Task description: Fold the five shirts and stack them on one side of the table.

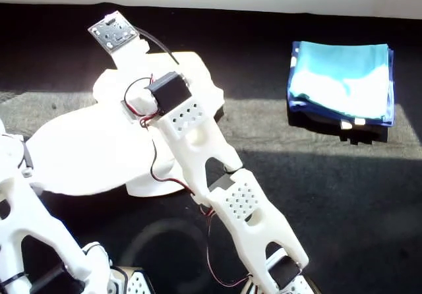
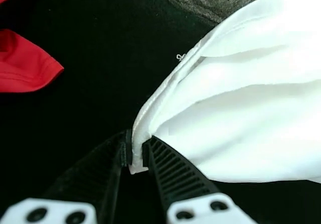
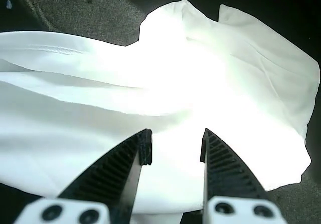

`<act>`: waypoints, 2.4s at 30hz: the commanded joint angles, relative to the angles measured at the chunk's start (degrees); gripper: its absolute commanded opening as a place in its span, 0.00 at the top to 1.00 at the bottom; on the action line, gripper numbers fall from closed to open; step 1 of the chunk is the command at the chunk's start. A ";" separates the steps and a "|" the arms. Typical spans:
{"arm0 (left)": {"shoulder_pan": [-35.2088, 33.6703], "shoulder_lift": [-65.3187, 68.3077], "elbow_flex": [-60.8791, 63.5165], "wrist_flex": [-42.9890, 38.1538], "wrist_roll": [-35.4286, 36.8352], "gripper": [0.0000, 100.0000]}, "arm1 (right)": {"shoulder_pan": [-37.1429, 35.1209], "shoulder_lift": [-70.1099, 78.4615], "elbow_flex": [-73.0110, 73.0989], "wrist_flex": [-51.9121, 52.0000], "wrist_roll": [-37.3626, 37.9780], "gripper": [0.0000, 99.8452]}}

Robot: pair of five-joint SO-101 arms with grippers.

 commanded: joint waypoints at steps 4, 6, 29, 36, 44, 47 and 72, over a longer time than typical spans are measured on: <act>-3.74 -0.31 1.27 -6.24 -0.35 0.99 | 0.92 -15.60 25.36 0.57 -0.88 0.84; -3.56 -0.31 3.74 -8.18 -0.35 0.99 | 0.04 -18.95 34.68 0.48 -0.88 0.84; -3.30 -0.40 13.58 -16.18 -0.44 0.99 | -2.51 -26.77 80.84 -22.46 -4.22 0.84; -2.15 -0.40 13.58 -16.18 -0.44 0.99 | -0.48 -25.98 81.71 -21.32 -3.87 0.83; -0.13 -0.40 13.76 -16.18 -0.44 0.99 | -1.27 -21.05 82.33 -25.45 -4.13 0.83; -0.31 -0.40 13.76 -16.09 -0.44 0.99 | -1.01 -19.47 82.24 -26.42 -4.13 0.84; 19.21 -0.57 13.76 -10.55 6.86 0.99 | 36.00 -56.04 82.42 -24.57 9.49 0.99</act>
